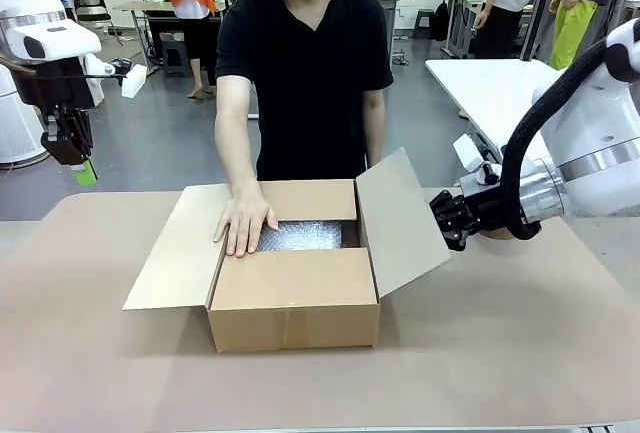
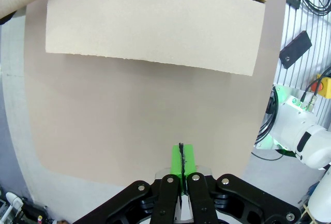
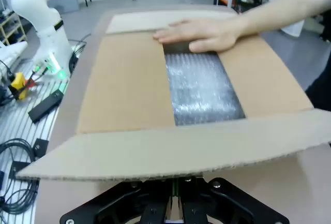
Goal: Wrap the clocks to prevent damage.
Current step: Push the right (or left) flap of the Package Box to close it.
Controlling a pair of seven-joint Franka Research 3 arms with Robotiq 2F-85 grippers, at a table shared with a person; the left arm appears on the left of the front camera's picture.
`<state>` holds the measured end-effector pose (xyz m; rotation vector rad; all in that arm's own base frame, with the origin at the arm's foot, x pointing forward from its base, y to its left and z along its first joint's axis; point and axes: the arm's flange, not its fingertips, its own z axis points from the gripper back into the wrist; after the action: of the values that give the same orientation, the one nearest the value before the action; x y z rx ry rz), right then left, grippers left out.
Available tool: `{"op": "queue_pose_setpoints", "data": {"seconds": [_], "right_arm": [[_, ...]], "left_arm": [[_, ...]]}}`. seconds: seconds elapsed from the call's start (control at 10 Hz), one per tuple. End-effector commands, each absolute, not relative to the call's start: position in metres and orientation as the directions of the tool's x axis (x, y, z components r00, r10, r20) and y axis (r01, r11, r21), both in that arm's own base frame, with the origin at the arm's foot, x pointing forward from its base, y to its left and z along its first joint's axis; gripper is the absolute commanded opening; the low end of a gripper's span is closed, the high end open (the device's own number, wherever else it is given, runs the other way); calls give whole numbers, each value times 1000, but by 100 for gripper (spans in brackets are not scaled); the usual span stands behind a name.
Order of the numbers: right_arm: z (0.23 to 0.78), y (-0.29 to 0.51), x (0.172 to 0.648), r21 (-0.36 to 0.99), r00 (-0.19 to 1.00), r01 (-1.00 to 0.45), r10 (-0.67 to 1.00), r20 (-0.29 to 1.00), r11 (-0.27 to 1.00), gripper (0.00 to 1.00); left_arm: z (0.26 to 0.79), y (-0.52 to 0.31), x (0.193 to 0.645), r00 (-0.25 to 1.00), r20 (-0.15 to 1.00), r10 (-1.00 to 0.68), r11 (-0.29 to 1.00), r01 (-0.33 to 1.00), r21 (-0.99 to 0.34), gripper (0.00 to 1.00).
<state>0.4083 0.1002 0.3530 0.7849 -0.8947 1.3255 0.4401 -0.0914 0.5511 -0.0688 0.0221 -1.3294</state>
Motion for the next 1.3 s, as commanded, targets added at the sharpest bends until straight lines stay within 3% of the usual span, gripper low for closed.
{"op": "queue_pose_setpoints", "data": {"seconds": [0.0, 0.7, 1.2], "right_arm": [[349, 104, 404, -39, 5, -994, 408, 913, 100, 1], [350, 181, 412, -50, -27, -998, 403, 915, 46, 1], [330, 190, 430, -33, -1, -997, 431, 903, 68, 1]], "left_arm": [[554, -91, 442, 239, 13, -971, 238, 969, -62, 0], [554, -91, 442, 239, 13, -971, 238, 969, -62, 0], [554, -91, 442, 239, 13, -971, 238, 969, -62, 0]]}}
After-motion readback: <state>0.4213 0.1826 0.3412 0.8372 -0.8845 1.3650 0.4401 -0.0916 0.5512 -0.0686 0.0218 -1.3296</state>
